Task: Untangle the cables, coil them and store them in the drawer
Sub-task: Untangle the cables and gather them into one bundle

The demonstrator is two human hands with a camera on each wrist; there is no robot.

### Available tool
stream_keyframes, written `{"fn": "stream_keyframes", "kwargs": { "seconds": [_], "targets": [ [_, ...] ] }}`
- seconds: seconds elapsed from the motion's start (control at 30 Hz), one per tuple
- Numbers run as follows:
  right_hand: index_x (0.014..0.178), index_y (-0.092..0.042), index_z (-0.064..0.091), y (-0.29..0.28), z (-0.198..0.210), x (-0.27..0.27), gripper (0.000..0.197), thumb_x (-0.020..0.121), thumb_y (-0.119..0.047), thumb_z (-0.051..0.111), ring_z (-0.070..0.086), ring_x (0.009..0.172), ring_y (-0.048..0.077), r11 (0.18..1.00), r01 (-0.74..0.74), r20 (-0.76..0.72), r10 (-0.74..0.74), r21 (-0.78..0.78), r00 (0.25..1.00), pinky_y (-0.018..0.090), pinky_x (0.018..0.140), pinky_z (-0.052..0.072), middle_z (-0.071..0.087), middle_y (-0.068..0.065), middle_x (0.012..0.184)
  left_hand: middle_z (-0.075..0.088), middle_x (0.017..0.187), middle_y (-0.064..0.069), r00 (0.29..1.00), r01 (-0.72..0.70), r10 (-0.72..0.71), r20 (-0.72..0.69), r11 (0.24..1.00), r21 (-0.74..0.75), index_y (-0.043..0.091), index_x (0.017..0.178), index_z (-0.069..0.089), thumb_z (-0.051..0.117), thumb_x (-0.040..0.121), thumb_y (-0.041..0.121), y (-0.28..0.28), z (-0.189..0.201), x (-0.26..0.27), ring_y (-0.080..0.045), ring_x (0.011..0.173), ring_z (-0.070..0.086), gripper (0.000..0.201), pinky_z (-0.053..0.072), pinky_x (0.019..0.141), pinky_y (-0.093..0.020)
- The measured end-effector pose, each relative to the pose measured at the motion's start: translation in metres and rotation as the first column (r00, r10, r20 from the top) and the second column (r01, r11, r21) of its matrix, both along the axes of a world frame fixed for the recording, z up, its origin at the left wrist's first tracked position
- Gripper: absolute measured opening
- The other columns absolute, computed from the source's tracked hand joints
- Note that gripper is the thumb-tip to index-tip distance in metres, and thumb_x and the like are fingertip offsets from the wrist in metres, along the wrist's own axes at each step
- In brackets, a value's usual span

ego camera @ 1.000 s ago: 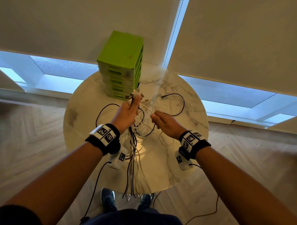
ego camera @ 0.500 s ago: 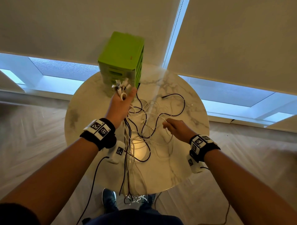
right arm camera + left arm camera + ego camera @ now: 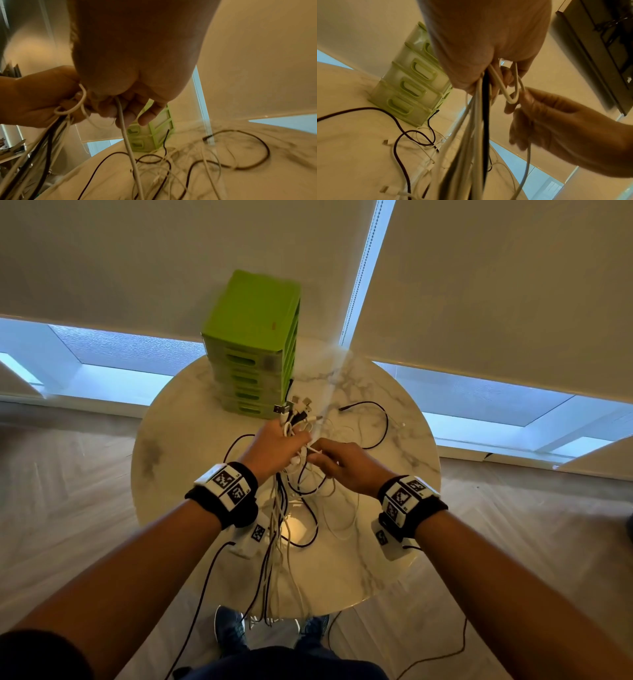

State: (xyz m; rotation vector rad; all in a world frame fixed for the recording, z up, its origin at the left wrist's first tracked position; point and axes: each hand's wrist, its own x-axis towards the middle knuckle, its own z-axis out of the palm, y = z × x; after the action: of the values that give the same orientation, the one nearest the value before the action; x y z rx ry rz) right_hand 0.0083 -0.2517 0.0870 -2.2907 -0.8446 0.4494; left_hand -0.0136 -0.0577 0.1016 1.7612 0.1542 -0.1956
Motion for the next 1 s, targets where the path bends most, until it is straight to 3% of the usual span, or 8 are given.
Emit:
{"fn": "stream_keyframes", "kwargs": {
  "seconds": [0.17, 0.23, 0.33, 0.53, 0.7, 0.77, 0.87, 1.0],
  "targets": [
    [0.1, -0.016, 0.062, -0.021, -0.046, -0.013, 0.014, 0.103, -0.023, 0.051, 0.058, 0.075, 0.008, 0.957, -0.143, -0.176, 0.1, -0.251, 0.979, 0.023, 0.072, 0.044, 0.066, -0.004, 0.087, 0.044, 0.062, -0.002, 0.983, -0.184, 0.185, -0.008, 0.97, -0.16, 0.019, 0.078, 0.054, 0.063, 0.089, 0.019, 0.012, 0.005, 0.009, -0.018, 0.055, 0.044, 0.015, 0.036, 0.051, -0.028],
    [0.105, -0.015, 0.064, -0.038, -0.062, -0.014, 0.013, 0.102, -0.019, 0.052, 0.059, 0.088, 0.017, 0.921, -0.145, -0.23, 0.062, -0.361, 0.971, 0.033, 0.083, 0.047, 0.068, 0.002, 0.1, 0.044, 0.064, -0.005, 0.968, -0.246, 0.252, 0.011, 0.952, -0.182, 0.015, 0.08, 0.055, 0.06, 0.096, 0.013, 0.022, 0.01, 0.013, -0.015, 0.052, 0.045, 0.017, 0.036, 0.047, -0.023],
    [0.117, -0.014, 0.065, -0.059, -0.069, -0.012, 0.02, 0.104, -0.02, 0.051, 0.057, 0.099, 0.014, 0.888, -0.097, -0.298, -0.047, -0.45, 0.953, 0.028, 0.091, 0.043, 0.07, 0.005, 0.117, 0.049, 0.064, -0.005, 0.941, -0.322, 0.336, 0.044, 0.928, -0.188, 0.015, 0.078, 0.055, 0.057, 0.098, 0.011, 0.037, 0.015, 0.018, -0.013, 0.05, 0.046, 0.02, 0.037, 0.044, -0.023],
    [0.113, -0.017, 0.066, -0.055, -0.046, 0.005, 0.025, 0.106, -0.032, 0.047, 0.07, 0.095, 0.013, 0.963, 0.228, -0.044, -0.236, -0.143, 0.971, 0.037, 0.091, 0.055, 0.076, -0.005, 0.1, 0.045, 0.076, -0.01, 0.95, -0.278, 0.299, 0.095, 0.942, -0.186, 0.025, 0.081, 0.043, 0.07, 0.096, 0.018, 0.042, 0.008, 0.015, -0.018, 0.063, 0.046, 0.031, 0.038, 0.047, -0.025],
    [0.119, -0.015, 0.07, -0.021, -0.008, 0.015, 0.023, 0.103, -0.026, 0.057, 0.071, 0.093, 0.007, 0.99, 0.137, 0.078, -0.14, 0.039, 0.987, 0.022, 0.086, 0.053, 0.077, -0.003, 0.099, 0.052, 0.074, -0.007, 0.985, -0.123, 0.13, 0.117, 0.99, -0.069, 0.006, 0.092, 0.059, 0.067, 0.098, 0.034, 0.024, -0.002, 0.01, -0.02, 0.068, 0.051, 0.03, 0.045, 0.063, -0.033],
    [0.119, -0.014, 0.07, -0.01, 0.003, 0.014, 0.024, 0.102, -0.027, 0.058, 0.071, 0.085, 0.006, 0.99, 0.106, 0.102, -0.115, 0.092, 0.988, 0.02, 0.081, 0.055, 0.077, -0.003, 0.094, 0.054, 0.069, 0.003, 0.99, -0.089, 0.093, 0.109, 0.995, -0.04, 0.015, 0.091, 0.063, 0.062, 0.1, 0.044, 0.016, -0.002, 0.01, -0.017, 0.068, 0.055, 0.03, 0.045, 0.065, -0.032],
    [0.117, -0.019, 0.069, -0.006, 0.017, 0.007, 0.024, 0.102, -0.033, 0.056, 0.066, 0.068, 0.001, 0.991, 0.099, 0.149, -0.113, 0.094, 0.982, 0.017, 0.069, 0.052, 0.073, -0.008, 0.082, 0.055, 0.065, 0.01, 0.994, -0.088, 0.088, 0.07, 0.996, -0.009, 0.028, 0.081, 0.059, 0.055, 0.099, 0.056, 0.01, -0.001, 0.01, -0.016, 0.067, 0.056, 0.034, 0.045, 0.064, -0.034],
    [0.111, -0.024, 0.068, -0.023, 0.024, -0.006, 0.022, 0.104, -0.037, 0.051, 0.062, 0.068, 0.002, 0.981, 0.195, 0.22, -0.185, -0.024, 0.958, 0.021, 0.07, 0.048, 0.067, -0.012, 0.074, 0.047, 0.068, 0.004, 0.997, -0.076, 0.077, 0.012, 0.994, -0.078, 0.023, 0.086, 0.054, 0.051, 0.103, 0.044, -0.003, 0.001, 0.009, -0.019, 0.063, 0.048, 0.028, 0.039, 0.055, -0.033]
  ]
}}
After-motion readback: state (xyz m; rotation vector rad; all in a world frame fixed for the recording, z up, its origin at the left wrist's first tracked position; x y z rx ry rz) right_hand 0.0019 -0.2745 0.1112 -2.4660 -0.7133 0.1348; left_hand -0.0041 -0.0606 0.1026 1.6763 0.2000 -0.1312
